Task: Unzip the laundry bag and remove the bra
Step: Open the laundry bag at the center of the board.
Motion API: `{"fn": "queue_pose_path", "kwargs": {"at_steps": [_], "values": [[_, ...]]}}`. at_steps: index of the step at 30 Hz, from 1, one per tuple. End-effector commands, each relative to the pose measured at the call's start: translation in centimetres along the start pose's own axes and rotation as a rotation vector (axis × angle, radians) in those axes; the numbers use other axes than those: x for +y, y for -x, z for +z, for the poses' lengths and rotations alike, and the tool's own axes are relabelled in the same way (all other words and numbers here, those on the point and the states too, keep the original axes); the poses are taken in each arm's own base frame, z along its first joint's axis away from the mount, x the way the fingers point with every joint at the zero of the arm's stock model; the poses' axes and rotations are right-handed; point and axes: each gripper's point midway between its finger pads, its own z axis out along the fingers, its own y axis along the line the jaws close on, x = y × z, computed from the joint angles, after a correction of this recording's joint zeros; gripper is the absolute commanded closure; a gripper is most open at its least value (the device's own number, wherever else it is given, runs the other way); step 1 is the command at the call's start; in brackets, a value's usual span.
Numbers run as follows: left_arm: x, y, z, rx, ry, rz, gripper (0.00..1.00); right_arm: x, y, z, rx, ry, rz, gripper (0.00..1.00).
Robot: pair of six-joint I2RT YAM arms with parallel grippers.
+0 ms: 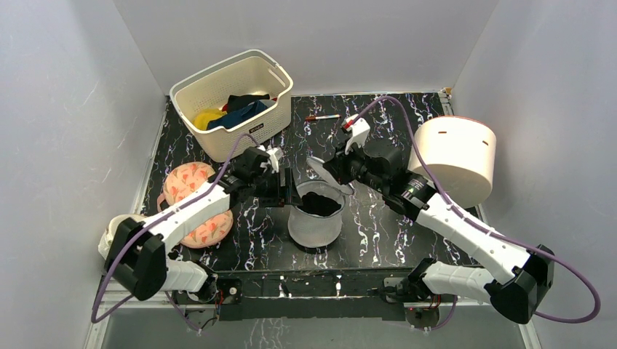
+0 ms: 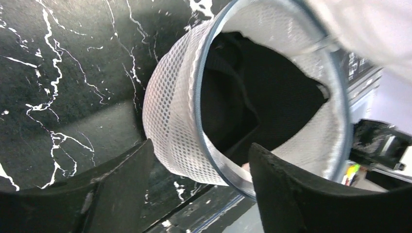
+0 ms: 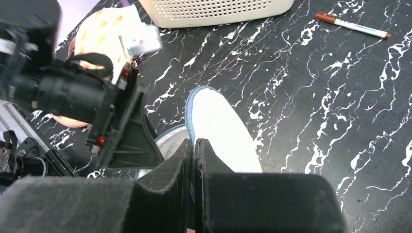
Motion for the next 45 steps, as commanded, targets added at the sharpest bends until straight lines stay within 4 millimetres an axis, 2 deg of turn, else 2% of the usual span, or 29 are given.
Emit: {"fn": "queue_pose_path", "kwargs": {"at_steps": [1, 2, 6, 7, 11, 14, 17, 20, 22, 25, 28, 30, 32, 39, 42, 45], "values": [[-0.3, -0.8, 0.6, 0.037, 0.020, 0.067, 0.39, 0.2, 2.6, -1.2, -0.102, 0.012, 0.028, 1.00], [-0.5, -0.7, 0.6, 0.033, 0.015, 0.070, 0.44, -0.4, 2.5, -1.3, -0.105, -0.015, 0.036, 1.00], [-0.8, 0.9, 0.0, -0.020, 0.037, 0.103, 0.64, -5.4, 1.4, -1.3, -0.037, -0.194, 0.084, 1.00], [-0.9, 1.5, -0.1, -0.035, 0.046, 0.118, 0.73, -6.3, 1.0, -1.4, -0.022, -0.215, 0.090, 1.00], [-2.3, 3.9, -1.1, -0.067, 0.060, 0.164, 0.96, -9.3, -1.5, -2.4, 0.010, -0.306, 0.129, 1.00], [-2.1, 4.8, -1.1, -0.097, 0.090, 0.179, 1.00, -12.1, -4.4, -3.5, 0.065, -0.443, 0.190, 0.98], [-2.5, 5.9, -2.1, -0.170, 0.081, 0.212, 1.00, -13.9, -6.8, -4.2, 0.102, -0.541, 0.224, 0.79], [-2.7, 6.4, -2.4, -0.184, 0.085, 0.243, 1.00, -14.2, -7.5, -4.5, 0.138, -0.559, 0.232, 0.64], [-1.9, 5.9, -2.1, -0.163, 0.112, 0.243, 1.00, -13.5, -7.3, -4.4, 0.141, -0.524, 0.235, 0.55], [-0.3, 4.5, -1.7, -0.115, 0.153, 0.234, 1.00, -10.8, -7.1, -3.7, 0.148, -0.359, 0.233, 0.33], [0.5, 3.6, -2.1, -0.109, 0.175, 0.230, 1.00, -7.3, -7.2, -3.1, 0.183, -0.149, 0.234, 0.20], [0.8, 3.6, -2.8, -0.136, 0.186, 0.232, 1.00, -6.3, -7.6, -2.8, 0.183, -0.085, 0.231, 0.14], [1.1, 3.5, -3.2, -0.145, 0.201, 0.231, 1.00, -6.7, -8.1, -2.6, 0.181, -0.096, 0.222, 0.12], [2.8, 3.1, -3.8, -0.131, 0.285, 0.233, 1.00, -11.0, -12.8, -2.7, 0.253, -0.367, 0.330, 0.03], [3.6, 2.9, -4.5, -0.131, 0.328, 0.238, 1.00, -11.0, -12.5, -2.9, 0.216, -0.369, 0.349, 0.02], [3.3, 2.6, -4.4, -0.123, 0.306, 0.245, 1.00, -10.7, -12.3, -2.8, 0.204, -0.337, 0.313, 0.02]]}}
